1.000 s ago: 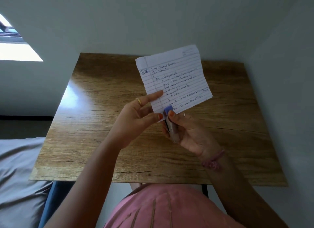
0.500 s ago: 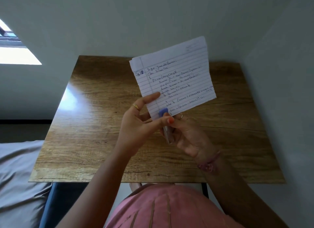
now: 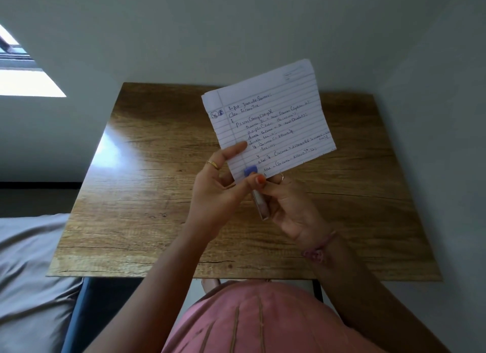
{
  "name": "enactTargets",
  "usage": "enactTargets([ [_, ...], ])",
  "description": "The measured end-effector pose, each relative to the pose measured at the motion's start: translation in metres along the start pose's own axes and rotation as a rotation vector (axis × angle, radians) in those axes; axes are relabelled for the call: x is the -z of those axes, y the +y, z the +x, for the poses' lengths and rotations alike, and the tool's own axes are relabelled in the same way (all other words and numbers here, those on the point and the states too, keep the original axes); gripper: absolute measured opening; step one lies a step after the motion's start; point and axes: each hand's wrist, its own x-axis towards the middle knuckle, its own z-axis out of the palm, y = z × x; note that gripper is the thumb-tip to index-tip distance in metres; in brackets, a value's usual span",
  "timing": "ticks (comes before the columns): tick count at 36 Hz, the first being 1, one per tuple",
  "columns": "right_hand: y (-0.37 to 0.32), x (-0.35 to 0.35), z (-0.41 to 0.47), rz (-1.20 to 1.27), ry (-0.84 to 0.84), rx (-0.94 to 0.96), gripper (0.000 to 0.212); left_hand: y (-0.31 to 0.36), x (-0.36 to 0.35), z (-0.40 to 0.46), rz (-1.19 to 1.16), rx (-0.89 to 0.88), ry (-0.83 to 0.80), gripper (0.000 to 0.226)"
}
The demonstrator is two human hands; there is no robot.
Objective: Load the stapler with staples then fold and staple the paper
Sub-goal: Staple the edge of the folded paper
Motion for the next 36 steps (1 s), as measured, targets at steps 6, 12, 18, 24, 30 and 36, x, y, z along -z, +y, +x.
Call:
enactTargets([
  [6, 0.002, 0.003, -0.001, 0.035, -0.02, 0.011, 0.026, -0.001, 0.002, 0.001, -0.015, 0.014, -0.039, 0.065],
  [12, -0.003, 0.008, -0.005, 0.042, -0.116, 0.001, 0.019, 0.005, 0.012, 0.007, 0.005, 0.032, -0.135, 0.076],
  [18, -0.006, 0.018, -0.004, 0.092, -0.152, -0.028, 0.037, 0.006, 0.02, 0.011, -0.058, 0.015, -0.196, 0.073],
  [24, -0.012, 0.025, -0.001, 0.191, -0.146, -0.016, 0.034, 0.002, 0.02, 0.013, -0.043, -0.009, -0.174, 0.065],
  [30, -0.018, 0.028, 0.003, 0.232, -0.112, -0.011, 0.018, 0.003, 0.023, 0.017, 0.004, -0.021, -0.157, 0.065],
  [36, -0.018, 0.029, 0.007, 0.244, -0.125, -0.006, 0.027, 0.002, 0.026, 0.02, 0.022, -0.023, -0.154, 0.065],
])
